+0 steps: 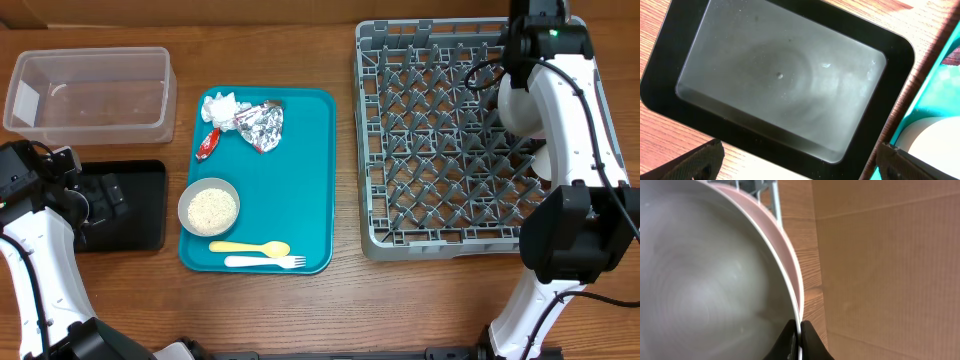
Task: Sort waste into correct bins and load items into the dishwasher rack
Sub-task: 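Carry the grey plate into the rack beside the white plate, then return the right gripper to the tray and grasp the yellow spoon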
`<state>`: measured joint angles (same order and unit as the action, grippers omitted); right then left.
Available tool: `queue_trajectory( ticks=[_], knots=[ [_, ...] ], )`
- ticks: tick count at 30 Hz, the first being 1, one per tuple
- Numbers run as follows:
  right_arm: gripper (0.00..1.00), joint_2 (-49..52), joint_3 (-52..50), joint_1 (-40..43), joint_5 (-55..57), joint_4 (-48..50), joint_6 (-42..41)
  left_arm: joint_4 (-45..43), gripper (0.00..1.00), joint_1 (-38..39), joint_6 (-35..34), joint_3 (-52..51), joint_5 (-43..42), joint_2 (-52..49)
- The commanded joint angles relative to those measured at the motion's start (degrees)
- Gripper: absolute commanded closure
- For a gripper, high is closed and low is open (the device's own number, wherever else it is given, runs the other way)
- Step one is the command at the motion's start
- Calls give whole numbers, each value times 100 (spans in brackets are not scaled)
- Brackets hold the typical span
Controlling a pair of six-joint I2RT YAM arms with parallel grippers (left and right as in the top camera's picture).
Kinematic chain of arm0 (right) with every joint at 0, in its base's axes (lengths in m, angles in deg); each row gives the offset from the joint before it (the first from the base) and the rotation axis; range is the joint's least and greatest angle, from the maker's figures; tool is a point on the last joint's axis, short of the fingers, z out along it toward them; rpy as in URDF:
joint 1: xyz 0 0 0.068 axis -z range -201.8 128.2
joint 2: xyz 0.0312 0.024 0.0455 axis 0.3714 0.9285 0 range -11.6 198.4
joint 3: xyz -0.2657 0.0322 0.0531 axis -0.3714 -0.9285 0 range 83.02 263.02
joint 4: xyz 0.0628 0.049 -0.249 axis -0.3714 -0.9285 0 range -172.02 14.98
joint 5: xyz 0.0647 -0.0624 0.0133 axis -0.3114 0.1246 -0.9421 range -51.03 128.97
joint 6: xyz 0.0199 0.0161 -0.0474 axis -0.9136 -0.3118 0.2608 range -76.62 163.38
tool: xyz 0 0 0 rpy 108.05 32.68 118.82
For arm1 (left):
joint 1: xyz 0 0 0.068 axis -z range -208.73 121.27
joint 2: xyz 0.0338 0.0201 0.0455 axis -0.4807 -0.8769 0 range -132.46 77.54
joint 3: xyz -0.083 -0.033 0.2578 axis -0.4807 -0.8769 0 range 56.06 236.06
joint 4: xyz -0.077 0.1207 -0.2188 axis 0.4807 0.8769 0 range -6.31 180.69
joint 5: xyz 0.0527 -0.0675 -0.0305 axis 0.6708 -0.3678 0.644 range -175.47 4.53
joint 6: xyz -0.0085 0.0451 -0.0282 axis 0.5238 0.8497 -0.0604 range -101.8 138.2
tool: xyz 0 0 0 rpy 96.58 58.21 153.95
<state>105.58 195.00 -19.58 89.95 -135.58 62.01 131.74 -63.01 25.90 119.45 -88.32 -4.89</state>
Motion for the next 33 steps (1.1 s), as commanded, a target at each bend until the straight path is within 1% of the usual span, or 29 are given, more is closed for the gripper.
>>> queue_trajectory(
  ticks=[1, 3, 4, 5, 6, 7, 8, 9, 10, 14, 16, 17, 19, 20, 23, 24, 26, 28, 31, 33],
  knots=[
    [96, -120, -116, 0, 188, 92, -17, -7, 0, -52, 92, 127, -79, -17],
    [96, -125, -114, -42, 190, 103, -15, -7, 0, -52, 90, 127, -79, -17],
    [91, -136, -114, -87, 192, 122, -15, -7, 0, -52, 90, 127, -79, -17],
    [57, -142, -111, -131, 203, 157, -17, -7, 0, -52, 90, 127, -79, -17],
    [34, -146, -107, -164, 282, 199, -50, -7, 0, -52, 90, 127, -79, -17],
    [18, -160, -85, -199, 407, 247, -118, -7, 0, -52, 92, 127, -79, -17],
    [7, -192, -70, -240, 496, 328, -234, -7, 0, -52, 92, 127, -79, -17],
    [2, -232, -37, -264, 483, 361, -378, -7, 0, -52, 92, 127, -79, -17],
    [0, -293, 26, -302, 417, 352, -560, -7, 0, -52, 92, 127, -79, -17],
    [0, -632, 291, -396, -184, 227, -874, -7, 0, -52, 92, 127, -79, -17],
    [0, -914, 450, -404, -841, 39, -1202, -7, 0, -52, 90, 127, -79, -17],
    [0, -1062, 573, -411, -1423, -138, -1377, -7, 0, -52, 92, 127, -79, -17],
    [0, -1403, 894, -435, -3169, -595, -1812, -7, 0, -52, 92, 127, -79, -17],
    [0, -1508, 962, -446, -3720, -684, -1961, -7, 0, -52, 92, 127, -79, -17],
    [0, -1886, 1001, -516, -6398, -772, -2293, -7, 0, -52, 90, 127, -79, -17],
    [0, -1917, 1001, -549, -7573, -772, -2363, -7, 0, -52, 92, 127, -79, -17],
    [0, -1893, 977, -632, -8592, -769, -2363, -7, 0, -52, 92, 127, -79, -17],
    [0, -1875, 892, -804, -8924, -767, -2361, -7, 0, -52, 92, 127, -79, -17],
    [0, -1849, 636, -1320, -8795, -765, -2361, -7, 0, -52, 92, 127, -79, -17],
    [0, -1803, 428, -1821, -8708, -730, -2363, -7, 0, -52, 92, 127, -79, -17]
  ],
)
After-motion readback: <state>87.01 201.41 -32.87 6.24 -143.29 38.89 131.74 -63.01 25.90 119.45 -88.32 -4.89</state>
